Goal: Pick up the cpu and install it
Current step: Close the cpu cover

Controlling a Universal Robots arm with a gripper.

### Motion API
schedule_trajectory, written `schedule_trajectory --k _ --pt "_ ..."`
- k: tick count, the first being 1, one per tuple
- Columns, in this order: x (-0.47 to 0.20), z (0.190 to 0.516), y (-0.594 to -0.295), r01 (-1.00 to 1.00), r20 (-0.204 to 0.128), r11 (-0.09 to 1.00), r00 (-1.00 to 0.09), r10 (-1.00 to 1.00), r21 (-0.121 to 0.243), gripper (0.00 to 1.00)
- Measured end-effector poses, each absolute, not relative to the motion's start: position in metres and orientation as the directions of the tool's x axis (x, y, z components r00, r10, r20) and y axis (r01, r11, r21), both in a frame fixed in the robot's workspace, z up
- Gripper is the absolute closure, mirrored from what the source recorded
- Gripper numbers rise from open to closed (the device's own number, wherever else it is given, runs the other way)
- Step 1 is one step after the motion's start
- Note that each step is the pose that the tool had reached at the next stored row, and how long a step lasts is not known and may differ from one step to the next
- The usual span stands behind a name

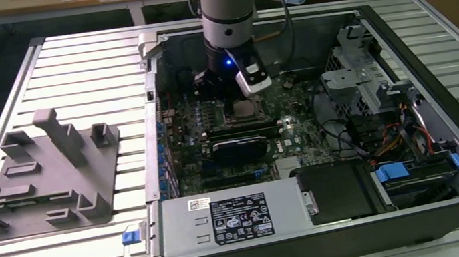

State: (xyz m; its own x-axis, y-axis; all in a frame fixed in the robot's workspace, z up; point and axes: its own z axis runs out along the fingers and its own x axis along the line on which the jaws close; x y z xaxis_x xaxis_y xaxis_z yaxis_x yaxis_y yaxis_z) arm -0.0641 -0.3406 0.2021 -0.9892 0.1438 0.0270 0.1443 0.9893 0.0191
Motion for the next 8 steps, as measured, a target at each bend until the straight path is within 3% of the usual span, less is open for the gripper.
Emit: schedule_trajectory --k 8 --pt "-0.064 0.215 -0.341 0.144 0.027 0.989 -0.989 0.144 0.019 0.89"
